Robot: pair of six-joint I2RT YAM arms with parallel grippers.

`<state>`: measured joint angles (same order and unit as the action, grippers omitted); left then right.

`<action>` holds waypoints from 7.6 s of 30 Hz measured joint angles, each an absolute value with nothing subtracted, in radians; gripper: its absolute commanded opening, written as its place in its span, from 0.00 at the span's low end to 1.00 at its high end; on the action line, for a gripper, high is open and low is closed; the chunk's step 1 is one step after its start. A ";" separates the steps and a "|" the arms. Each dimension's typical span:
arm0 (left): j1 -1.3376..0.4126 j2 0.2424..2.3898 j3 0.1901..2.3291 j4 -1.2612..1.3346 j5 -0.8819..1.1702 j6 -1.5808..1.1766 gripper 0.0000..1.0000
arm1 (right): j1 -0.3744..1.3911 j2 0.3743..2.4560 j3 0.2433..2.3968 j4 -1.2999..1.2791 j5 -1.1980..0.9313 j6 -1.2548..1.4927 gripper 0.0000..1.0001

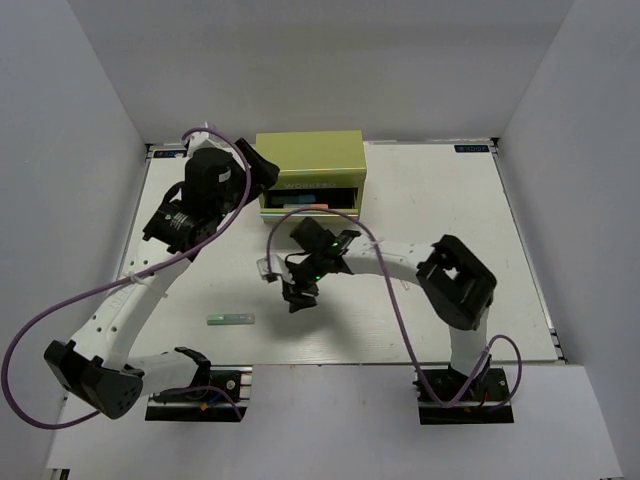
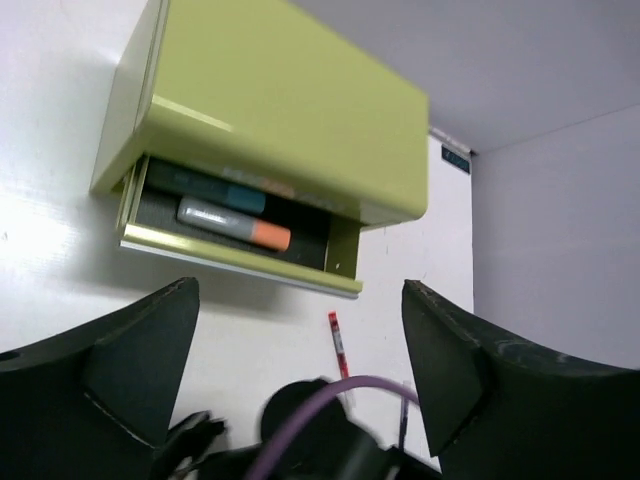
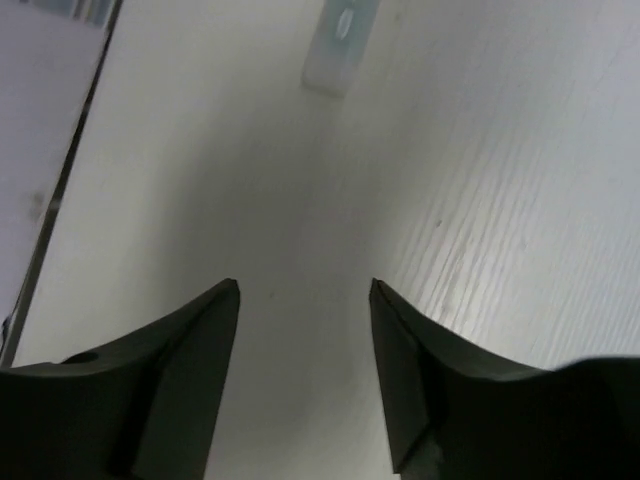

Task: Sort the stationery into containers
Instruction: Pick up the pen from the center of the board, then place the pen in the drawer, then close the drawer in the storage box, then open the drawer in the storage box.

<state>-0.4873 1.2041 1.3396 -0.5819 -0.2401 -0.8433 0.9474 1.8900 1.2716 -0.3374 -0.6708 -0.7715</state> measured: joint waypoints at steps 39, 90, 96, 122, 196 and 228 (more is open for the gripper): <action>-0.487 1.110 1.307 -0.607 -0.297 -0.766 1.00 | 1.174 2.147 1.473 -0.104 -0.376 -0.436 0.08; -0.112 1.463 1.079 -0.703 -0.442 -0.698 0.94 | 0.645 1.776 1.570 -0.346 -0.309 -0.911 0.09; -0.052 1.499 1.079 -0.664 -0.384 -0.632 0.87 | 0.635 1.776 1.617 -0.468 -0.513 -0.933 0.00; 0.123 1.599 1.089 -0.527 -0.216 -0.496 0.91 | 0.707 2.063 1.754 -0.396 -0.223 -0.740 0.00; -0.494 2.052 0.859 0.936 -0.192 -1.523 0.13 | 0.506 1.872 1.683 -0.283 -0.409 -0.594 0.70; -0.533 1.813 0.562 0.957 -0.080 -1.431 0.84 | 0.520 1.978 1.853 -0.391 -0.272 -0.630 0.76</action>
<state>-0.5331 1.8133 0.5621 0.9573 -0.0795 -1.4315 0.5201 1.9781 1.8526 -0.3912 -0.2718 -0.6296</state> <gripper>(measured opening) 0.814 0.763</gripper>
